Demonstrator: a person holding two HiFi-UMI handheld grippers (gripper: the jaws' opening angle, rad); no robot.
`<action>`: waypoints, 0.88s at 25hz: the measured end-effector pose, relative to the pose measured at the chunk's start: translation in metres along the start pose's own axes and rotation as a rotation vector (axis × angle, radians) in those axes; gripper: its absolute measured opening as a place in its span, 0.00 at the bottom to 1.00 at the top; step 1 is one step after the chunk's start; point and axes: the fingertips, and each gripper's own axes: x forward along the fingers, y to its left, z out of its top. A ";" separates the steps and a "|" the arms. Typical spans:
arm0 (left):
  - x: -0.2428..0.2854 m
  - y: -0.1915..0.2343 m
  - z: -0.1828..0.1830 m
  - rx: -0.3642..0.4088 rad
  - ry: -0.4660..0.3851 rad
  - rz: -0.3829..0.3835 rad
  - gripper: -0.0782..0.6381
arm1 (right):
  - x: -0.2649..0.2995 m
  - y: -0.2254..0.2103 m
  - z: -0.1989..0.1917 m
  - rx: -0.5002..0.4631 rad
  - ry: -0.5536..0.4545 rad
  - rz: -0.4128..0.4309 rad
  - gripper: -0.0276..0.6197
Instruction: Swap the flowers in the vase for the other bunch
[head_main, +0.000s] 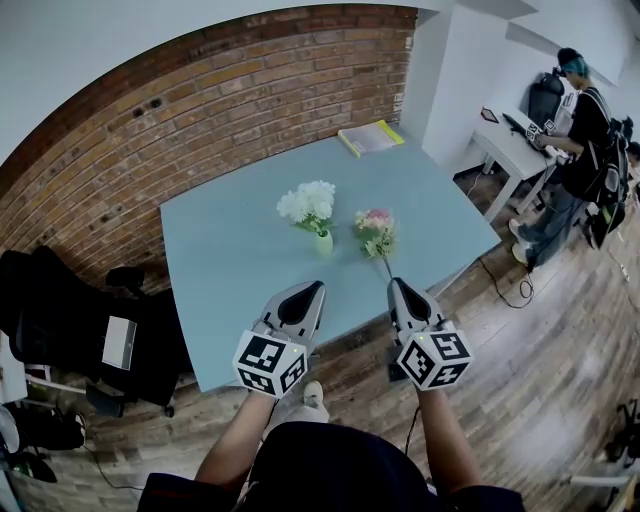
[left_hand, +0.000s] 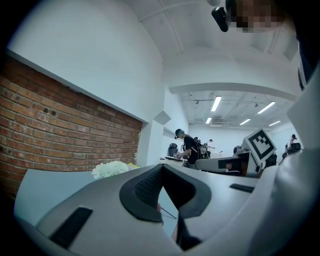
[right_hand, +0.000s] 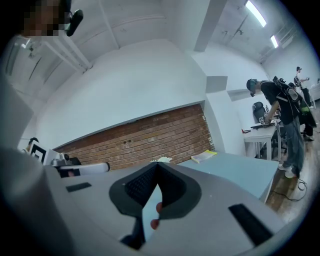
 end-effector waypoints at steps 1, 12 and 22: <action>0.002 0.005 0.001 -0.003 -0.001 -0.001 0.12 | 0.005 0.001 0.001 -0.003 0.001 -0.003 0.06; 0.028 0.053 0.005 -0.029 -0.008 -0.032 0.12 | 0.052 0.000 0.010 -0.035 0.008 -0.048 0.06; 0.050 0.095 0.008 -0.053 0.000 -0.043 0.12 | 0.097 -0.001 0.013 -0.049 0.034 -0.069 0.06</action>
